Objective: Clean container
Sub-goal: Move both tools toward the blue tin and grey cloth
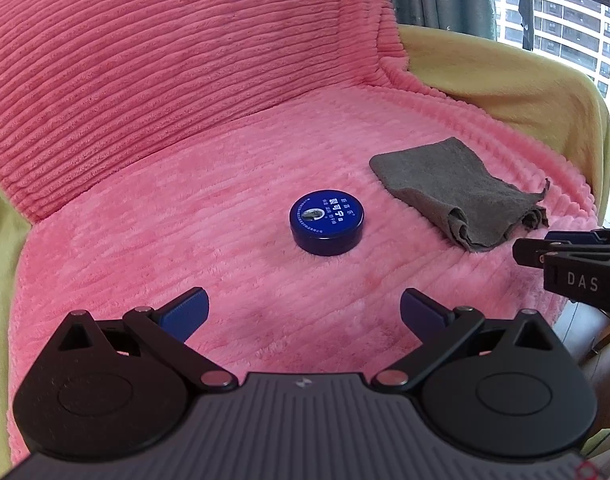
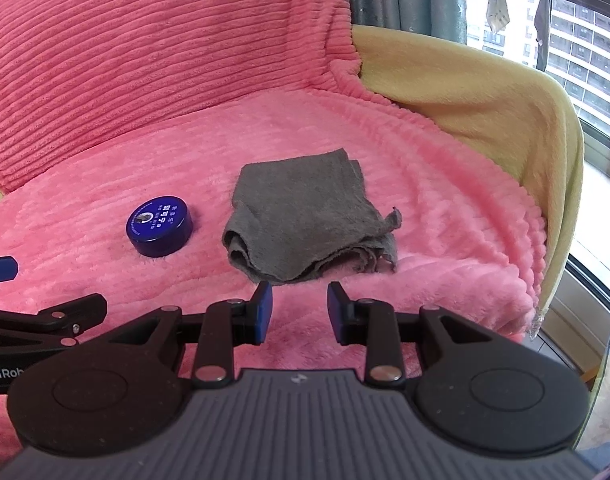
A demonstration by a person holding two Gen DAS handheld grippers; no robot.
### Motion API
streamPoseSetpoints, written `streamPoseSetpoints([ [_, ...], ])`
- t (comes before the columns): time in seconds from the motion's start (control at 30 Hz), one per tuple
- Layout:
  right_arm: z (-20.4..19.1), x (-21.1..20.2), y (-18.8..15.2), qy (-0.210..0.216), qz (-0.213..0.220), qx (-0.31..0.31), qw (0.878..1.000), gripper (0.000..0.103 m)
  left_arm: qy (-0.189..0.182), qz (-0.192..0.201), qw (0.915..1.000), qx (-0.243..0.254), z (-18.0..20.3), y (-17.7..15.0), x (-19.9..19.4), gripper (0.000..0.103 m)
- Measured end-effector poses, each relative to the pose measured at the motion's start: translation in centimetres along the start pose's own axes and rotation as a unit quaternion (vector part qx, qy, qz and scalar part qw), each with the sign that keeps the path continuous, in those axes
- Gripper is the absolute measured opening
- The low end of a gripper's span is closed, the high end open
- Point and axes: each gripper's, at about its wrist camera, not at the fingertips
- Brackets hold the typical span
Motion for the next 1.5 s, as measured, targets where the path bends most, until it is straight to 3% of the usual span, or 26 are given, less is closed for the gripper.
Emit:
streamPoseSetpoints([
  [1.13,-0.2,0.5,-0.3,0.014,-0.009,-0.017,1.0,0.027,0.008,-0.02,0.9997,-0.008,-0.6,-0.7,1.4,0.103],
  [1.33,-0.2,0.6,-0.4,0.018,-0.01,-0.019,1.0,0.027,0.019,-0.048,0.9986,-0.01,-0.6,-0.4,2.2,0.103],
  [1.5,0.1,0.6,-0.4,0.022,-0.011,-0.013,1.0,0.027,0.015,-0.046,0.9988,-0.005,-0.3,-0.3,2.3,0.103],
])
Point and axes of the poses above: each gripper's, at about its wrist camera, not at the fingertips, and x roughly the way its jaws point, z to its right, y to its top, and after that the axes turned 10 degrees about x, right-handed
